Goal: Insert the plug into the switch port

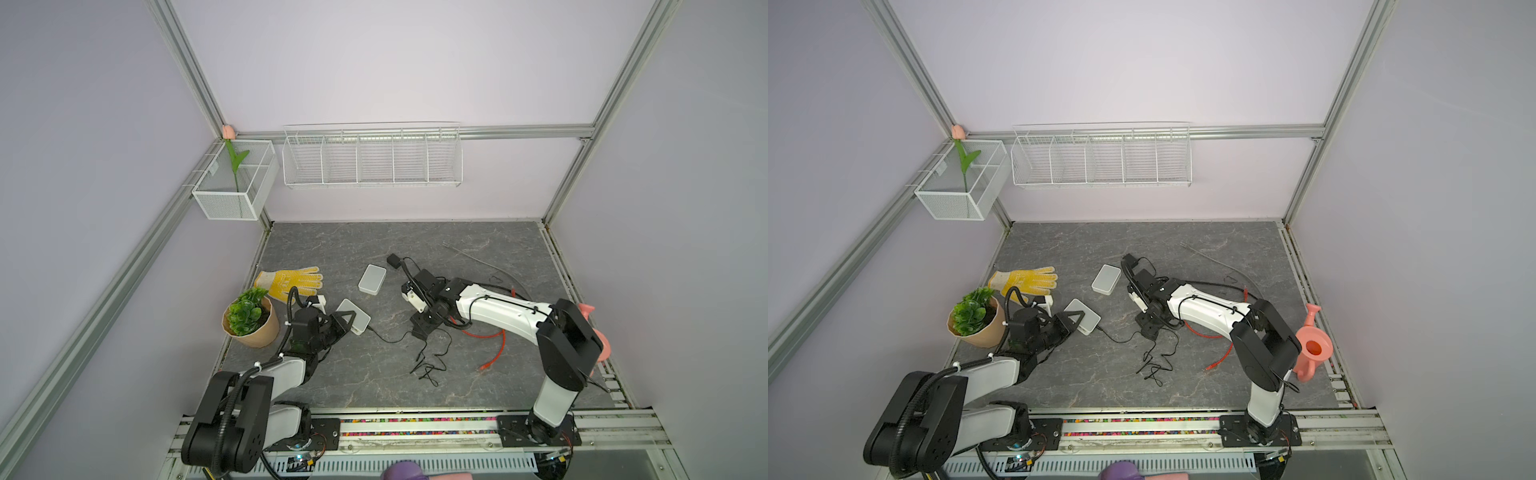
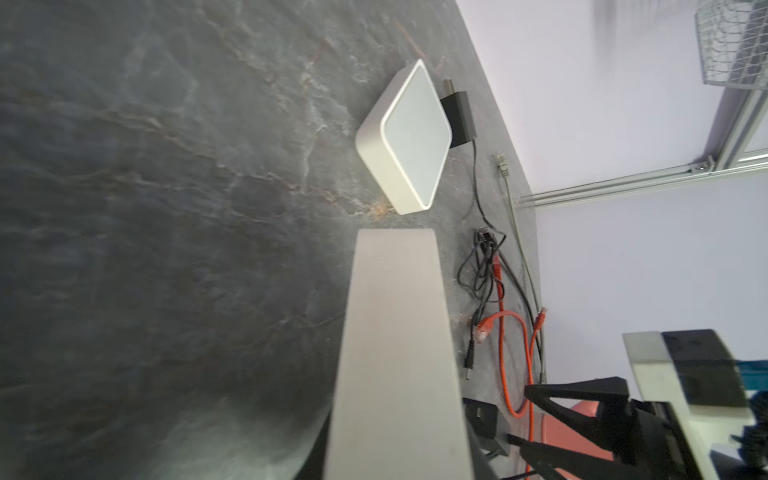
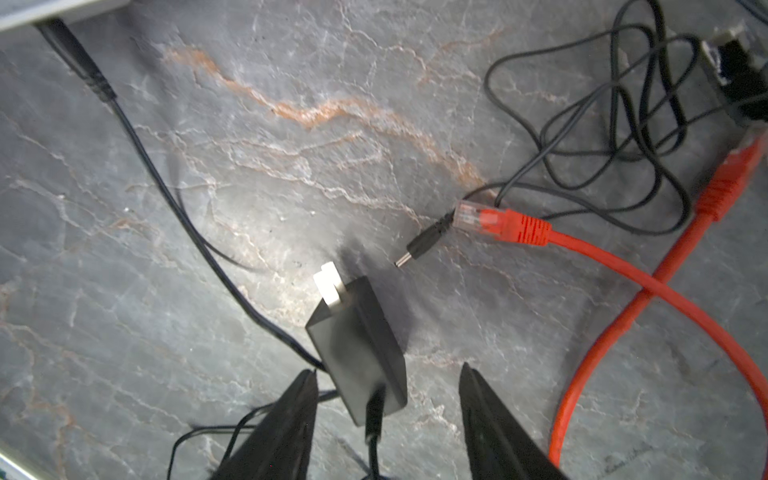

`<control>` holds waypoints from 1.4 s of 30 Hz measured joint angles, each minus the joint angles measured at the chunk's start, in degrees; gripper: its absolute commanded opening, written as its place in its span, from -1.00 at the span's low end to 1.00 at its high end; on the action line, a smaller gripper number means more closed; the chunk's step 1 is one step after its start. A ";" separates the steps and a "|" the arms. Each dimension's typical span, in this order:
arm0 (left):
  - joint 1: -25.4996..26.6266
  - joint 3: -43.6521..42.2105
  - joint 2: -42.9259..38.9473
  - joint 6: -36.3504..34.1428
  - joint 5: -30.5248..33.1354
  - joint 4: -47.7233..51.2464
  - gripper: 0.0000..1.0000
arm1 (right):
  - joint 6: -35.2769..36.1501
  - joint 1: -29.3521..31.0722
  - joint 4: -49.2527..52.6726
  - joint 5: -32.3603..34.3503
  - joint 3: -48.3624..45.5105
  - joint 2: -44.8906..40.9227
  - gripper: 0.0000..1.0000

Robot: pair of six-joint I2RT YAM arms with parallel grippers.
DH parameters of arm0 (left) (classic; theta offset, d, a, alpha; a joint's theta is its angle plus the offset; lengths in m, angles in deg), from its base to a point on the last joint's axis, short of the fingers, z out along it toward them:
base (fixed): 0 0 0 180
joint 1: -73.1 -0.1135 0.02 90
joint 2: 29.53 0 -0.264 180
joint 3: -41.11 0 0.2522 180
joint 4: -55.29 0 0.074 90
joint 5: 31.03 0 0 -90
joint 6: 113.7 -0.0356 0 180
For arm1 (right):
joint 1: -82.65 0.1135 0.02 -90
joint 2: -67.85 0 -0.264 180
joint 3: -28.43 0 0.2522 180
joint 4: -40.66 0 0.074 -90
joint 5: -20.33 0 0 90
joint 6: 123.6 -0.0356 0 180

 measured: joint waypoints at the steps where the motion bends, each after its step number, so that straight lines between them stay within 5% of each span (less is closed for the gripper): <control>1: -0.44 -0.59 0.83 0.37 -0.13 -1.27 -1.00 | 0.33 0.00 0.02 -0.20 0.37 0.61 0.22; 8: -3.63 -1.25 7.45 1.22 -2.14 -11.17 -1.00 | 2.21 0.55 0.46 -1.79 2.49 5.99 0.18; 16: -4.15 -2.21 17.20 2.71 -4.70 -24.98 -1.00 | 2.99 1.68 2.51 -2.08 3.10 8.79 -0.65; 20: -4.68 -4.17 26.56 4.98 -6.10 -39.23 -0.19 | 3.08 2.19 3.67 -2.05 3.54 8.79 -0.76; 24: -5.38 -4.57 33.38 7.67 -8.15 -47.82 0.04 | 3.48 2.47 6.73 -0.72 6.71 8.63 -0.79; 29: -5.29 -6.08 31.91 7.85 -8.55 -49.48 0.25 | 4.76 2.40 10.93 1.81 15.32 7.54 -0.80; 32: -5.29 -7.56 28.98 8.22 -9.18 -49.48 0.98 | 5.90 2.23 12.98 3.17 21.46 7.23 -0.81; 42: -5.40 -7.63 17.44 7.67 -8.48 -37.75 0.99 | 10.60 1.38 23.63 6.97 51.74 13.29 -0.83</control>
